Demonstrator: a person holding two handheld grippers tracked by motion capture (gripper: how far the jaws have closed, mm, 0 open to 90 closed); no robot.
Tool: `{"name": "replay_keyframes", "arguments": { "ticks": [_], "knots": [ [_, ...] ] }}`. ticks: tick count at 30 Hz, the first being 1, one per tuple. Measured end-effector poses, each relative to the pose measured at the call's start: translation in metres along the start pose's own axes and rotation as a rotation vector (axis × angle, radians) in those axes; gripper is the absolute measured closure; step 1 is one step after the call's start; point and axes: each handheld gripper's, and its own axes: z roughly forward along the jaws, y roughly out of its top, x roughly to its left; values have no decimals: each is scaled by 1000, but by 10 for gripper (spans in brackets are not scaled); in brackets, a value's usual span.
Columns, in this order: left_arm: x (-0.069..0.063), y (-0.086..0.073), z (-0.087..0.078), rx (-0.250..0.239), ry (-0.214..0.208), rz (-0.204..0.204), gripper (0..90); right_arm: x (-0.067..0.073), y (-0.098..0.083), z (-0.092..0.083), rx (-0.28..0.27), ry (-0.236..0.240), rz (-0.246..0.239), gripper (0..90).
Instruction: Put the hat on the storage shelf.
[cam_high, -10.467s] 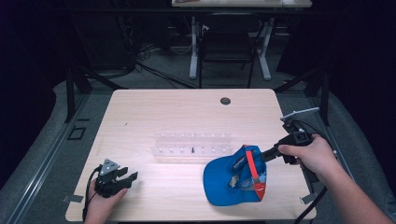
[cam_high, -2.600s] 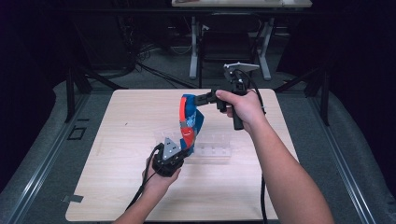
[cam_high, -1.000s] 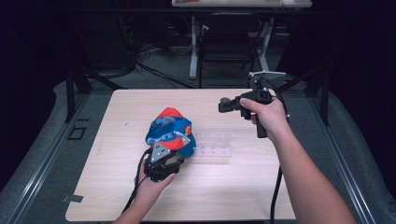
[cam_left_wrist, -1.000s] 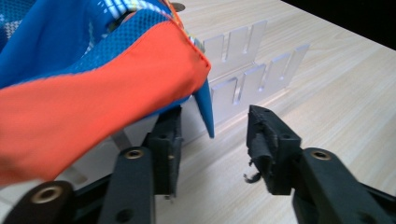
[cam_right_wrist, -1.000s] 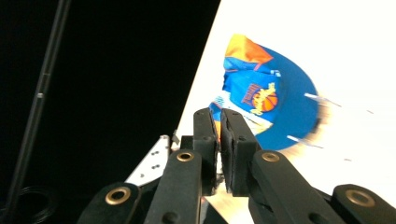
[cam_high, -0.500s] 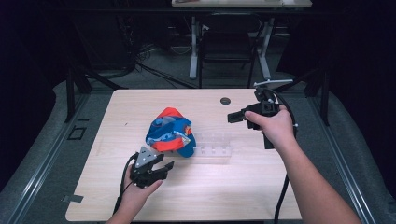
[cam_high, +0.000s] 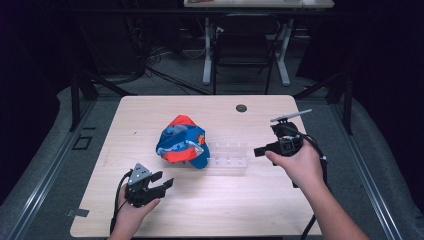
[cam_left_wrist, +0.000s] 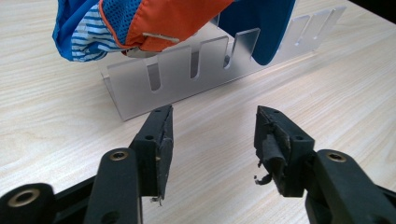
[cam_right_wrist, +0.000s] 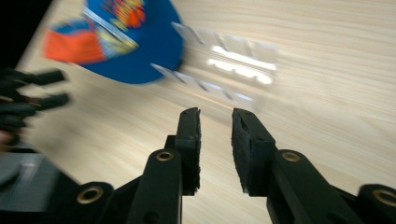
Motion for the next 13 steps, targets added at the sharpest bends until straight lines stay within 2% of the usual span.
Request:
{"name": "replay_keyframes", "arguments": {
  "ticks": [1, 6, 7, 10, 13],
  "knots": [
    [0, 0, 0, 2, -3, -5, 470, 0, -6, 1, -11, -33, -13, 715],
    [-3, -5, 2, 2, -15, -12, 459, -2, -28, 8, -18, -51, -21, 699],
    [-4, -5, 3, 3, -15, -12, 459, -2, -33, 10, -15, -73, -29, 699],
    [-9, -3, 7, 4, -24, -6, 460, -5, -48, 15, -38, -81, -26, 675],
    [-17, 2, 13, -8, -40, 4, 467, -10, -67, 22, -89, -94, -12, 646]
  ]
}}
